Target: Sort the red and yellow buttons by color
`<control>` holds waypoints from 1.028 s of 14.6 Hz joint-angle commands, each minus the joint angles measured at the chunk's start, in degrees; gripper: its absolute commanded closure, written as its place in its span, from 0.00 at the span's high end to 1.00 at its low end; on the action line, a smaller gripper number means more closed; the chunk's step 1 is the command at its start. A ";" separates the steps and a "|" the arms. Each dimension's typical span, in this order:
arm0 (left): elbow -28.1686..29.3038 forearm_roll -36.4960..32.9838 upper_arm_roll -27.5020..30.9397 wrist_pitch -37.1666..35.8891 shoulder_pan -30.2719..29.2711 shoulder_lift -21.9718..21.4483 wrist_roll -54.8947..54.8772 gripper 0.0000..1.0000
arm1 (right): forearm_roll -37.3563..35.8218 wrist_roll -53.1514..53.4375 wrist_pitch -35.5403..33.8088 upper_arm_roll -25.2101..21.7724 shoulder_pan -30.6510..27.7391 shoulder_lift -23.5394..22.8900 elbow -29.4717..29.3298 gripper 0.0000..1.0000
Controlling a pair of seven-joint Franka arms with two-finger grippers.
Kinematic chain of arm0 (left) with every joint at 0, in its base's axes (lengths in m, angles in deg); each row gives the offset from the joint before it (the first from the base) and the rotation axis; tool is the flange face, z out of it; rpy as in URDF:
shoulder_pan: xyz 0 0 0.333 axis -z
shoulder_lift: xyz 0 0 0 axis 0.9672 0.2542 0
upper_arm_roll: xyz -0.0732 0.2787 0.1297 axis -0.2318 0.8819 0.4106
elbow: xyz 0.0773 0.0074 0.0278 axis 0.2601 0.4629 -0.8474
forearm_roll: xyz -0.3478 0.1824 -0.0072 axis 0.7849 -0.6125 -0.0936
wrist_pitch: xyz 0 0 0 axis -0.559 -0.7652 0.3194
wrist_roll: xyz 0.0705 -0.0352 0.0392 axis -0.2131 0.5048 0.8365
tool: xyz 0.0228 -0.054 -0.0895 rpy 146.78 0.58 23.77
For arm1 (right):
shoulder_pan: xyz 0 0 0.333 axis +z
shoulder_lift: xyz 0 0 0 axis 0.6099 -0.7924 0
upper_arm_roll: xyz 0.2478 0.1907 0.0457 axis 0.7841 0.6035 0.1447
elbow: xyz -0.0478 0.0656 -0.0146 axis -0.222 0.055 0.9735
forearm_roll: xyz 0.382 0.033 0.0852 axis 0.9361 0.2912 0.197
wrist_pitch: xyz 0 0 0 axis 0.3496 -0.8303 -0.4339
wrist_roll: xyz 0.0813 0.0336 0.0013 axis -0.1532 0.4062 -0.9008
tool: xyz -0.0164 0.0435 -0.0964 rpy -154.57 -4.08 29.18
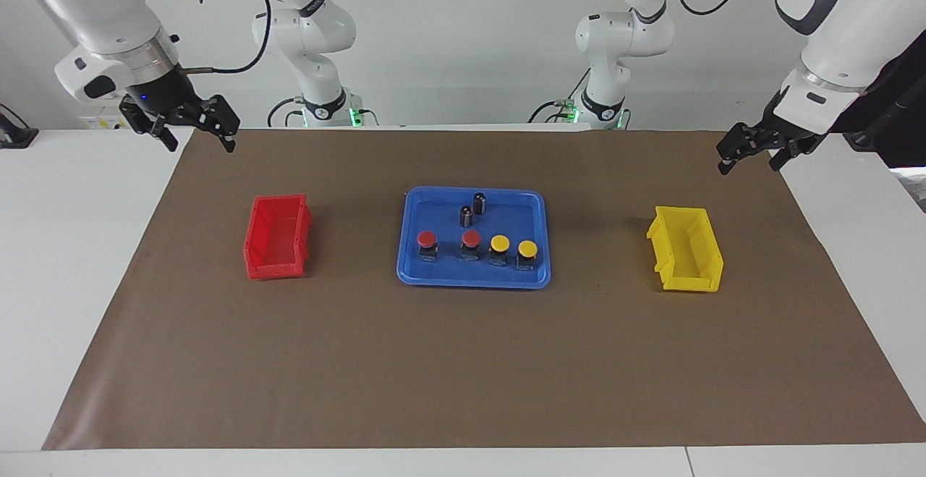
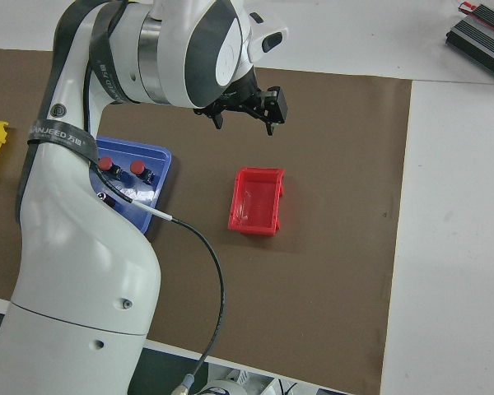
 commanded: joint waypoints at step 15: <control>3.17 0.28 0.25 -0.27 0.77 -2.64 0.81 1.00 | 4.19 32.66 20.28 3.78 24.97 -16.41 -1.83 1.00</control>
